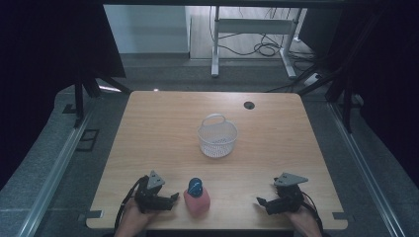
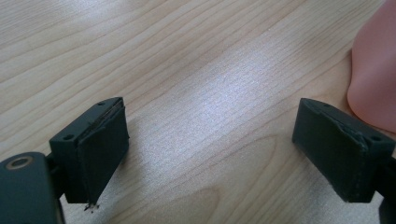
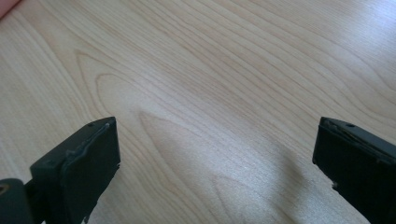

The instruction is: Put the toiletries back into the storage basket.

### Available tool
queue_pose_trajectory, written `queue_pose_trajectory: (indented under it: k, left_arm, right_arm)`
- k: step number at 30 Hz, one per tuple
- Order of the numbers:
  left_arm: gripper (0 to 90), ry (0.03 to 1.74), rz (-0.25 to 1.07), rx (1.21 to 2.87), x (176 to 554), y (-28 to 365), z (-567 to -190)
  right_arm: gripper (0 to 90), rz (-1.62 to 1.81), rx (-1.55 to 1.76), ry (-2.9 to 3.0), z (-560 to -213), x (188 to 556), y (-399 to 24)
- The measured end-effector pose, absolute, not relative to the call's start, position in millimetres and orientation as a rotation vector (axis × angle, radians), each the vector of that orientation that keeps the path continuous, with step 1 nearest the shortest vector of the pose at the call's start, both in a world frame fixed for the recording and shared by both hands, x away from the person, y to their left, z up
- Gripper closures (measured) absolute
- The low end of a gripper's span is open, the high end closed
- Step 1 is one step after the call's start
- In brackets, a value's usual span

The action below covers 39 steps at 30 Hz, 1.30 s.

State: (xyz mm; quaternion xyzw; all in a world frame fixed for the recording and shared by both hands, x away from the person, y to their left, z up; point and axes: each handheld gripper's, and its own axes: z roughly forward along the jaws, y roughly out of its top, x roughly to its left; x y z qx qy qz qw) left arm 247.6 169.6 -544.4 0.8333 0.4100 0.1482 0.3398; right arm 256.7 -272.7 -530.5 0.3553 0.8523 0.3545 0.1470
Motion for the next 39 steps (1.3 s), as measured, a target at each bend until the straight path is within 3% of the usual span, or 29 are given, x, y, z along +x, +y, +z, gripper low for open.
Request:
queue_pose_trajectory:
  k: [39]
  left_arm:
    - [10.3, 1.07, 0.385, 2.169, 247, 170, -544]
  right_arm:
    - [0.0, 1.176, 0.934, 2.504, -497, 247, -251]
